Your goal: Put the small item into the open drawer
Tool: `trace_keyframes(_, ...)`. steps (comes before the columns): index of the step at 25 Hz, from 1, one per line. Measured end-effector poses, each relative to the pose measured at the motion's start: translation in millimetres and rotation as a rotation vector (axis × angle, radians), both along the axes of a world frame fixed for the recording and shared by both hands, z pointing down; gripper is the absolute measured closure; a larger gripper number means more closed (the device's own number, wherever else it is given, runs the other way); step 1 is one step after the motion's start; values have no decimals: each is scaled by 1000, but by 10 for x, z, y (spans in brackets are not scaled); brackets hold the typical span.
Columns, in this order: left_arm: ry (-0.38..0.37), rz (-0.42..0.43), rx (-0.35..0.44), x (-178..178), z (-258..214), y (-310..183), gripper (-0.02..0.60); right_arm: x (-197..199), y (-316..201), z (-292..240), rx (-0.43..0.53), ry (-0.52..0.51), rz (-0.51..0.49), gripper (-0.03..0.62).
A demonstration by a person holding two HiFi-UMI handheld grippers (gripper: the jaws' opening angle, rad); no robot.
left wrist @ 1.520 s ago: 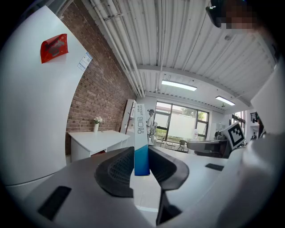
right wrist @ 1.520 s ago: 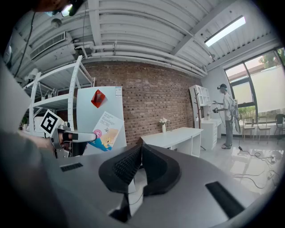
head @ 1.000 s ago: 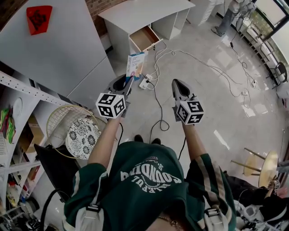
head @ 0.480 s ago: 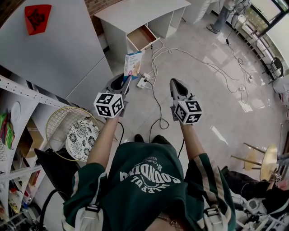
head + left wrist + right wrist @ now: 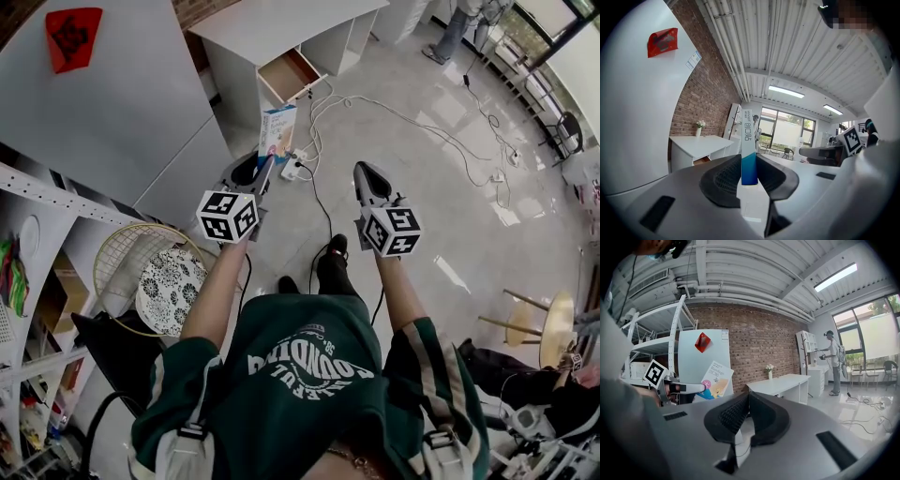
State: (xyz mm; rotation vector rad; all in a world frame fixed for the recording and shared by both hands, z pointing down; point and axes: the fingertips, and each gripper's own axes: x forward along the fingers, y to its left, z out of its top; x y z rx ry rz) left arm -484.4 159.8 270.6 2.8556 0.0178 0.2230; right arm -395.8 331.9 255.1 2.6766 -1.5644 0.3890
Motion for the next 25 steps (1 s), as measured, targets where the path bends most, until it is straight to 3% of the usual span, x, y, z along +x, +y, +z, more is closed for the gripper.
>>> trace_keyframes(12,-9,-25,-1,173,33,-156,477,190,-174,16,6,-5,-30,569)
trace_keyframes(25,-38,-14,-1,763,130,-215,478,797,-292,99,14,-30,-33,569)
